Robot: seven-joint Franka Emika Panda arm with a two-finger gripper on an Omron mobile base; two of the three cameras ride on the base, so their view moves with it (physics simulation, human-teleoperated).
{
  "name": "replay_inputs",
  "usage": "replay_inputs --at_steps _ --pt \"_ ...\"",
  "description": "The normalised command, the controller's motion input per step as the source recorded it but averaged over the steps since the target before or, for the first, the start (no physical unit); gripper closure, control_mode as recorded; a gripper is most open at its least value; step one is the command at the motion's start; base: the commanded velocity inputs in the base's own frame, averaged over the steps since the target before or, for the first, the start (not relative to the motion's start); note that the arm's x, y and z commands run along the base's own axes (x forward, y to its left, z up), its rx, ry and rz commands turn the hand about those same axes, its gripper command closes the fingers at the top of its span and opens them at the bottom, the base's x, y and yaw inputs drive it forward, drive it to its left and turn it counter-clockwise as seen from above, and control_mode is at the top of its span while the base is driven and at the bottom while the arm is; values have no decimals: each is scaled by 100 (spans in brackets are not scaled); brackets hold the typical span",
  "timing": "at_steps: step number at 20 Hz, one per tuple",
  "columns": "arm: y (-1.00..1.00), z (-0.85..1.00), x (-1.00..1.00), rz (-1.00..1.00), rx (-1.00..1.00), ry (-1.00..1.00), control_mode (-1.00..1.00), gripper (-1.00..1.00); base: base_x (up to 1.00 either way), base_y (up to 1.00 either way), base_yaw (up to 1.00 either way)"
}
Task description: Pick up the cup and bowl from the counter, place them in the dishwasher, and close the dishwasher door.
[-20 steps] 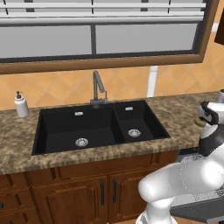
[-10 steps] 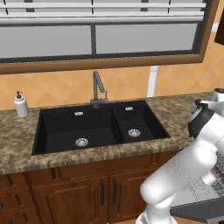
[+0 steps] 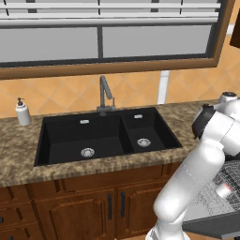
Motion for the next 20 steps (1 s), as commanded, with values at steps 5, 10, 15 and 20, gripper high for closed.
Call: replay_inputs --at_steps 5,10,15,20 --pt "-5 -7 22 -22 0 0 -100 -100 0 0 0" --pt "-14 -14 17 -15 1 0 -100 -100 0 0 0" --pt "-9 -7 28 -10 1 0 -100 -100 0 0 0" --pt "-6 -14 26 -4 0 0 -100 -100 0 0 0"
